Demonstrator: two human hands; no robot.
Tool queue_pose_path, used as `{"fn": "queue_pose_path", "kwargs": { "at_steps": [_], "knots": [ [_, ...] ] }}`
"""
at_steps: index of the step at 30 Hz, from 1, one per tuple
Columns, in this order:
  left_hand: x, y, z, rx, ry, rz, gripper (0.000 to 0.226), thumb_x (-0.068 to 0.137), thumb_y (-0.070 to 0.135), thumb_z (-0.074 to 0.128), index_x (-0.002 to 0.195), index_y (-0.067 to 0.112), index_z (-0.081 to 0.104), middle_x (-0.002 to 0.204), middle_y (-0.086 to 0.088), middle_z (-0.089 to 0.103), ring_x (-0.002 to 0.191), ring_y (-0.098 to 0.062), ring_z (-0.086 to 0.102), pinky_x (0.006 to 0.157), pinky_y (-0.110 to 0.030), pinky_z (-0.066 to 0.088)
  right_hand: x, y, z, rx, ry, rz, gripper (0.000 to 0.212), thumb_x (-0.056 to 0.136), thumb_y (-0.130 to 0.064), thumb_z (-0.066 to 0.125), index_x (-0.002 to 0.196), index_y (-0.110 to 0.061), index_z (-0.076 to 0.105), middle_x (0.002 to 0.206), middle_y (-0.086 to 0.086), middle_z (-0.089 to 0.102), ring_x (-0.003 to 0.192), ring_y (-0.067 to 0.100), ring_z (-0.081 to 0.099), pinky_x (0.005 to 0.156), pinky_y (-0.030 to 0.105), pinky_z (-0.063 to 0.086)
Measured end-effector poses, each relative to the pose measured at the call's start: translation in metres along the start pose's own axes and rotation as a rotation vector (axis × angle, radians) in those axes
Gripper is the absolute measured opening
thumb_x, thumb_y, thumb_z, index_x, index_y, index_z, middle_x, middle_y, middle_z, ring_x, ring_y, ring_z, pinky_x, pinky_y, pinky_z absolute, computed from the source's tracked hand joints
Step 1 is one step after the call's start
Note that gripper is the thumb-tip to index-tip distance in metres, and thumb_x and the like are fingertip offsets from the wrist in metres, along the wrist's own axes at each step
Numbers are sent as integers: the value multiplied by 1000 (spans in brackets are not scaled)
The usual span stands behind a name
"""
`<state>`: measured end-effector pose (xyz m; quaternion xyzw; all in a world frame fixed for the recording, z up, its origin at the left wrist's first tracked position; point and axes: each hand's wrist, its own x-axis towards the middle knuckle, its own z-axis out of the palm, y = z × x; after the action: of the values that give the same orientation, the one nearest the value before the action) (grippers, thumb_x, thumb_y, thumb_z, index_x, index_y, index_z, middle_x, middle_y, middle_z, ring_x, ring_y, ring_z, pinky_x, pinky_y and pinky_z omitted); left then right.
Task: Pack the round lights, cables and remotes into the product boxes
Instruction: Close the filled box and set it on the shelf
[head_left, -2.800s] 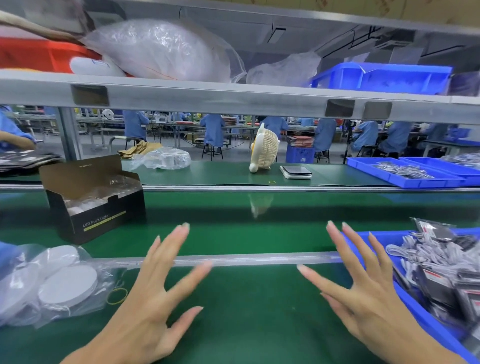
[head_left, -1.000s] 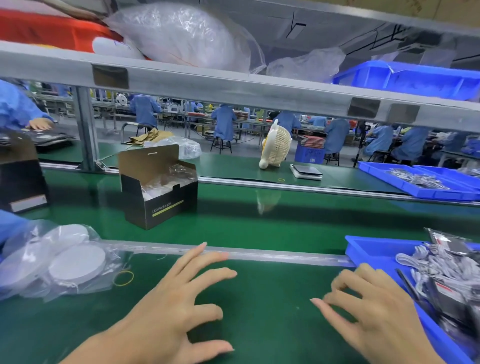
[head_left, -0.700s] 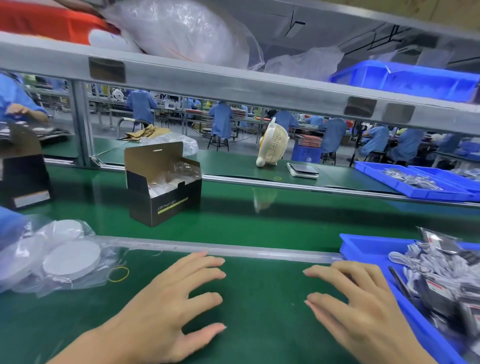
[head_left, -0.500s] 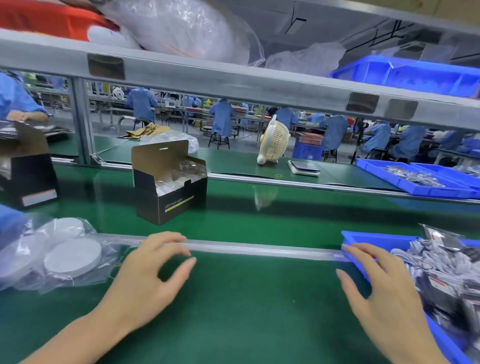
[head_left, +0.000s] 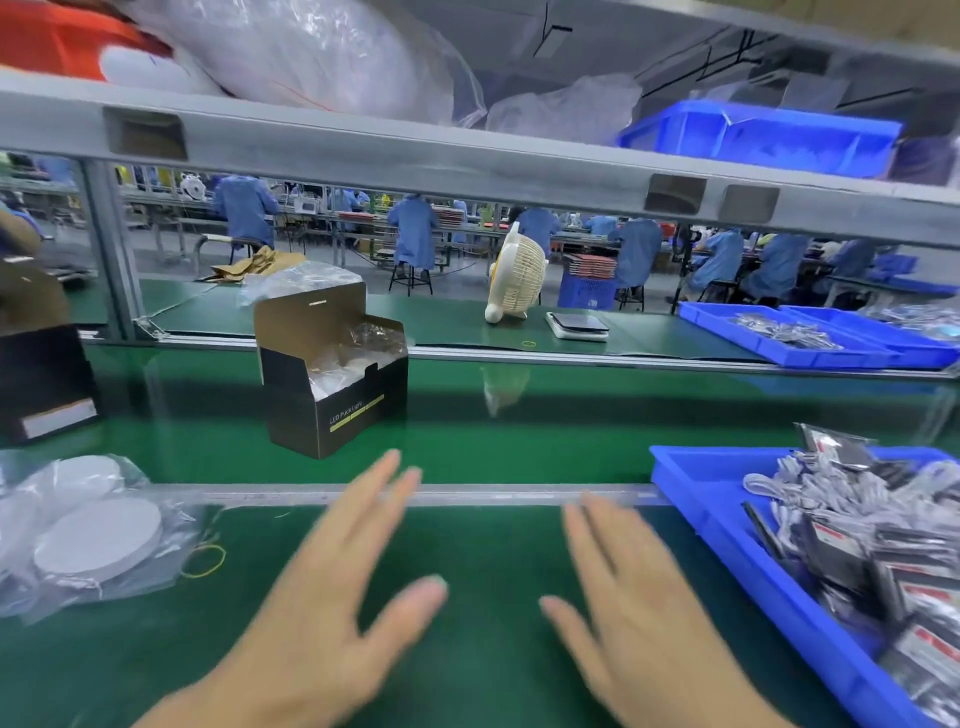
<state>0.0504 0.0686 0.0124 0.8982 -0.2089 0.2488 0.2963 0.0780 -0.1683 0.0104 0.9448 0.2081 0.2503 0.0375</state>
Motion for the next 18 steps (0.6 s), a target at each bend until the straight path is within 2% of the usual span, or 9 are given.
{"fn": "queue_pose_path", "kwargs": {
  "at_steps": [3, 6, 8, 9, 10, 12, 14, 16, 18],
  "knots": [
    [2, 21, 26, 267, -177, 394, 44, 107, 38, 23, 140, 20, 46, 147, -6, 51, 134, -19, 50, 110, -30, 39, 4, -30, 8, -65, 25, -282, 50, 87, -63, 43, 105, -30, 75, 119, -14, 67, 114, 3, 62, 118, 26, 19],
    [4, 3, 6, 269, -156, 167, 75, 97, 67, 20, 156, 20, 22, 163, 3, 18, 149, -11, 19, 121, -31, 19, 9, 2, 6, 54, 30, -54, 70, 100, -46, 22, 120, 4, 65, 129, 19, 61, 116, 30, 63, 105, 41, 42],
    [-4, -7, -7, 253, -101, -41, 92, 82, 84, 12, 155, 31, -2, 162, 19, -14, 149, 0, -8, 120, -19, 0, 3, 10, -2, -88, 12, 157, 88, 101, -48, 1, 119, 13, 62, 126, 30, 58, 113, 41, 63, 94, 48, 52],
    [-6, -7, -7, 285, -119, -37, 93, 84, 83, 15, 156, 27, -1, 163, 17, -12, 150, -3, -6, 119, -17, 1, -1, 5, -4, -117, 62, 168, 91, 101, -48, -3, 116, 13, 64, 123, 31, 60, 109, 41, 64, 93, 48, 52],
    [-11, -2, 1, 355, -146, 22, 89, 90, 76, 20, 158, 20, 6, 166, 8, -3, 151, -11, 4, 118, -18, 8, -8, -8, -2, -177, 62, 196, 89, 102, -46, -1, 113, 11, 66, 117, 29, 64, 103, 40, 67, 96, 46, 48],
    [-3, 18, 33, 484, -141, 197, 75, 101, 58, 22, 158, 13, 5, 165, -12, 2, 151, -27, 10, 121, -29, 7, -11, -44, 12, -221, -217, 192, 67, 105, -38, 17, 101, 9, 64, 95, 28, 70, 81, 40, 72, 97, 53, 40],
    [-2, 33, 57, 560, -124, 217, 68, 103, 51, 13, 156, 16, -11, 160, -29, -10, 148, -44, -2, 120, -49, -3, -15, -69, 20, -258, -131, 142, 54, 97, -39, 40, 94, 12, 58, 89, 40, 65, 68, 46, 69, 77, 54, 47],
    [2, 22, 45, 576, -58, 250, 62, 104, 45, 15, 155, 11, 20, 156, -33, 19, 144, -43, 23, 120, -48, 14, -4, -64, 16, -310, -223, 114, 48, 82, -38, 53, 100, 5, 67, 100, 32, 68, 81, 41, 71, 86, 51, 47],
    [3, 11, 17, 563, -60, 212, 69, 103, 52, 21, 141, 2, 49, 149, -21, 42, 138, -33, 40, 113, -34, 25, 12, -27, 6, -182, -163, 34, 64, 91, -49, 37, 110, 2, 72, 118, 24, 65, 107, 35, 67, 104, 43, 31]
  ]
}}
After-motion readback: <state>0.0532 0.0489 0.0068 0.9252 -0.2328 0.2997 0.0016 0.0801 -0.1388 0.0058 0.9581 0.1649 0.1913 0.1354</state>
